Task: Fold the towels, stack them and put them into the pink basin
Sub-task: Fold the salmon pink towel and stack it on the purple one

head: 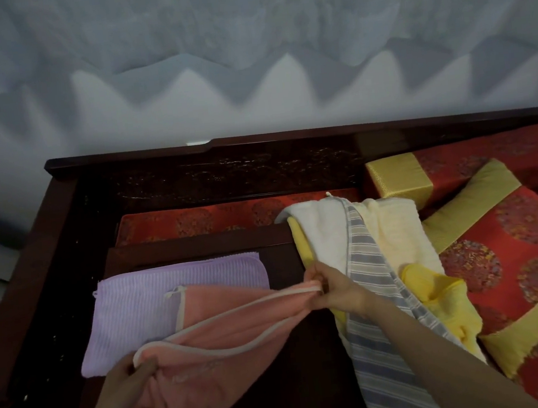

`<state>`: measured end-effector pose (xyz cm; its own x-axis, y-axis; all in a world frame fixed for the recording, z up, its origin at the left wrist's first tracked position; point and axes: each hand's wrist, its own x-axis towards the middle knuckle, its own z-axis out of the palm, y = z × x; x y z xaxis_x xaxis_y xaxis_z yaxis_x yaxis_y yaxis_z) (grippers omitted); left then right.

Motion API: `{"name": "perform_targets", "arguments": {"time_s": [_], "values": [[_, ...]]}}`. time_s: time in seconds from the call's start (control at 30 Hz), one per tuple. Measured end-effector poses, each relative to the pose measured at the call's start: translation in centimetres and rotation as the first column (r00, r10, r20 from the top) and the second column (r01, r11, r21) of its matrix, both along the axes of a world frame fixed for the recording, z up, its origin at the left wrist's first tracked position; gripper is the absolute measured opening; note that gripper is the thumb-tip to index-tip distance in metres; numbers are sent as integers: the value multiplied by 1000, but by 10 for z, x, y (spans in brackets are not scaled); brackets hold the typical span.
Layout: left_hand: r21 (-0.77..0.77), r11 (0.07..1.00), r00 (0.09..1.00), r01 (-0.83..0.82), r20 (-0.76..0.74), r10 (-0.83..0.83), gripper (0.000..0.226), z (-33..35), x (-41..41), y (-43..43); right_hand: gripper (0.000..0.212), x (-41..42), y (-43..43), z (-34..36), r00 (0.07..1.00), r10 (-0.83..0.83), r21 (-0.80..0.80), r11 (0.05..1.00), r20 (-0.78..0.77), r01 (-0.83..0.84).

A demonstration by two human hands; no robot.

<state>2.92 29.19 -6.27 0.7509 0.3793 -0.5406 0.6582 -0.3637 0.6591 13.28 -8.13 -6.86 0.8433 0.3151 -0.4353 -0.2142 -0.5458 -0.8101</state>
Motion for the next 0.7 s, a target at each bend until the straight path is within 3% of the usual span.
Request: {"name": "perform_targets", "arguments": {"time_s": [0.1,0.17,0.23,0.37,0.5,0.57,0.63,0.7], "values": [[1,1000,1000,0,3,0,25,1,2,-5,33,-1,3,-3,978,-92,-121,986,188,116],[-7,1000,1000,7,5,-7,20,4,1,-8,29,0,5,-2,954,-44,-212,971,297,111],[-21,1000,1000,13,3,-13,18,7,0,-10,24,-1,7,0,932,21,-310,946,362,99],[-42,999,1000,21,11,-20,25,14,-2,-16,14,0,10,0,897,2,-371,911,442,181],[-155,988,994,-13,105,30,23,39,-6,-24,28,9,-6,15,944,-77,-373,906,322,201],[-214,977,988,-14,145,46,20,56,-8,-32,47,9,-19,31,980,-20,-492,863,200,118],[-237,969,983,66,182,-23,17,71,-10,-49,61,0,-23,54,977,97,-552,834,188,24],[-252,948,967,195,212,-143,22,86,-13,-76,64,-19,-15,80,960,186,-313,943,208,-114]]}}
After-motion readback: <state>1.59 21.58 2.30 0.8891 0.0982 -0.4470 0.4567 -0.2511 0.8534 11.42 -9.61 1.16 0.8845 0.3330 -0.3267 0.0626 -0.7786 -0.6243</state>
